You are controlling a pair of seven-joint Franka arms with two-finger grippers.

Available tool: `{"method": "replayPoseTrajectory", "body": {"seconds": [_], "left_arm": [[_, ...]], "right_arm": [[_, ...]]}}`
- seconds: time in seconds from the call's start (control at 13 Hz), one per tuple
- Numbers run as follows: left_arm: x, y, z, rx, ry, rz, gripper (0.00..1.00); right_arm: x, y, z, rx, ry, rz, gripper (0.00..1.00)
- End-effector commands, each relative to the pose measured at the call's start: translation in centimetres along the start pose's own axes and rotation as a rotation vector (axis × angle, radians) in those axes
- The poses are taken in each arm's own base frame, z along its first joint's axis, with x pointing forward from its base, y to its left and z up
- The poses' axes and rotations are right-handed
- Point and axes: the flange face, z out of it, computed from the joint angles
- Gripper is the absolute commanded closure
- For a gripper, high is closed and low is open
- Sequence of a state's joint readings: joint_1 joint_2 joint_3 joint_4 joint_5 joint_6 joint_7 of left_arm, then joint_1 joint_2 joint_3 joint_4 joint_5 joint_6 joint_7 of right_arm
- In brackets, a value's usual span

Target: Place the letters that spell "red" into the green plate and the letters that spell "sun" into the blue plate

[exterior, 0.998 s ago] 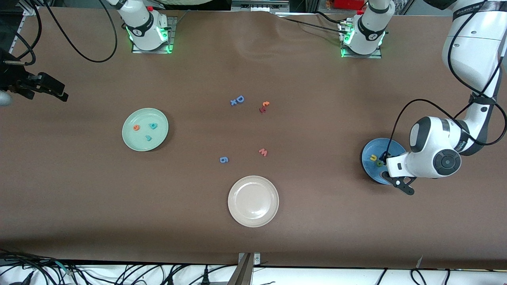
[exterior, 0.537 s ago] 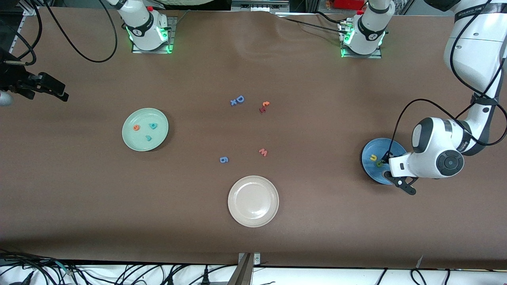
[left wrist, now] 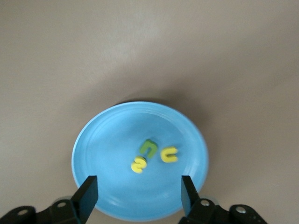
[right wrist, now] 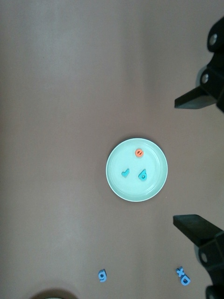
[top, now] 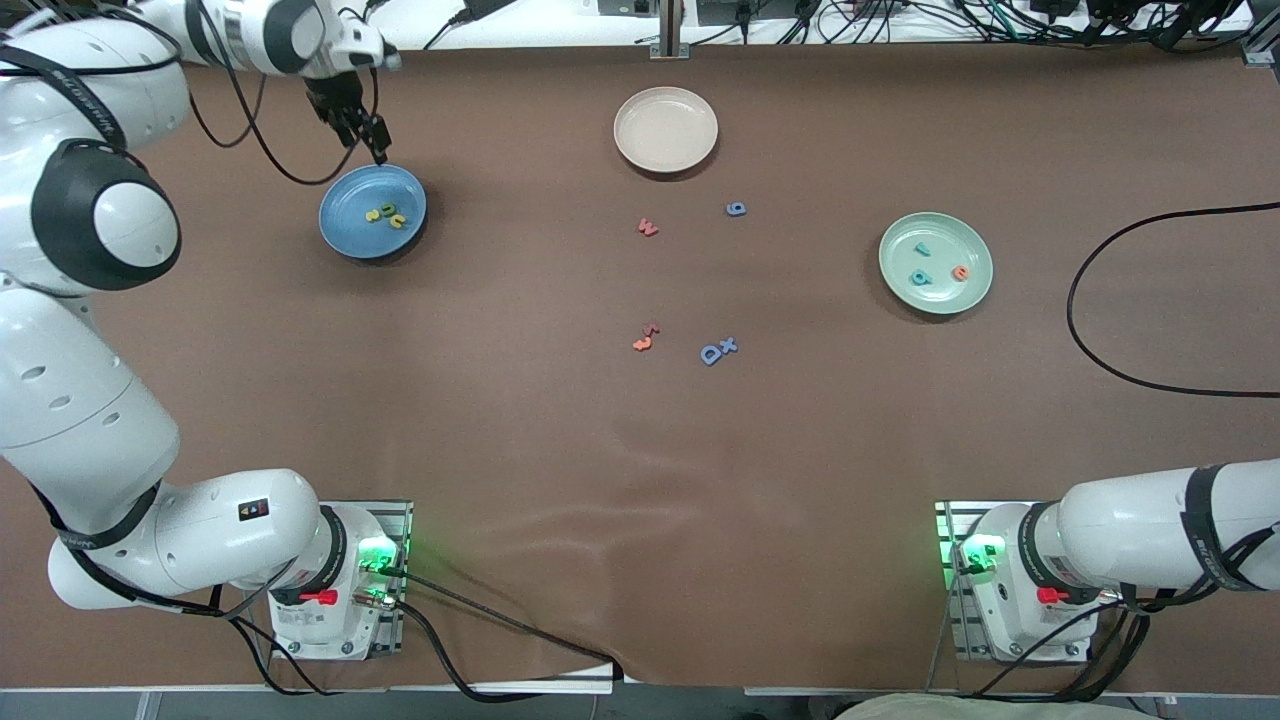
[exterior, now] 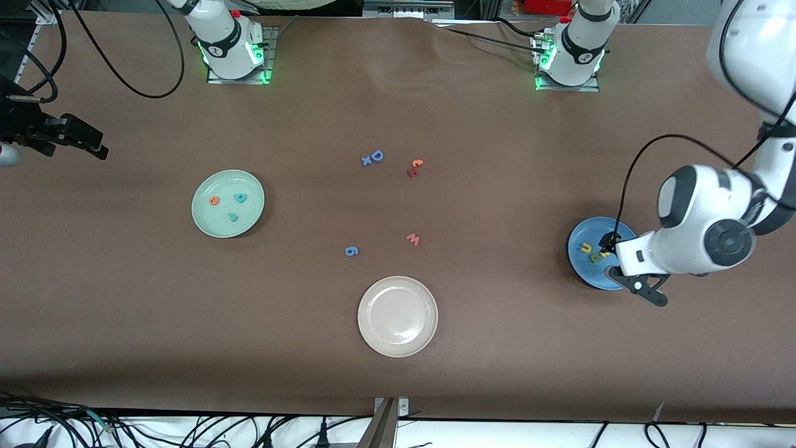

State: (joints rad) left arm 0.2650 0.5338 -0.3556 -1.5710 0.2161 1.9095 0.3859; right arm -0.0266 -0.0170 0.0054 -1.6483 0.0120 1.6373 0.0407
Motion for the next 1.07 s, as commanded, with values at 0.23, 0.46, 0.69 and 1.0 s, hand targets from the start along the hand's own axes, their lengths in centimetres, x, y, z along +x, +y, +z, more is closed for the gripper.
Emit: {"method": "replayPoseTrajectory", "body": {"seconds": [0.23,0.46,0.69,1.0], "left_arm": [[-5.8,3.1,-16.1,0.037,0.072,-0.071,0.00],[-6.8,3.6,-22.3,0.043,0.099,-0.081,0.00],[-7.1,3.8,-22.9,0.005,0.102,-0.107,0.00],[-7.1,4.2,-22.8,-0.003,0.090,-0.138,0.00]], "right_arm": [[0.0,0.0,-0.2,-0.003,-0.004,-0.005,0.00],[0.0,0.0,-0.2,-0.003,-0.004,-0.005,0.00],[0.0,0.0,-0.2,-0.003,-0.004,-0.005,0.00],[0.0,0.0,-0.2,-0.003,-0.004,-0.005,0.00]]}}
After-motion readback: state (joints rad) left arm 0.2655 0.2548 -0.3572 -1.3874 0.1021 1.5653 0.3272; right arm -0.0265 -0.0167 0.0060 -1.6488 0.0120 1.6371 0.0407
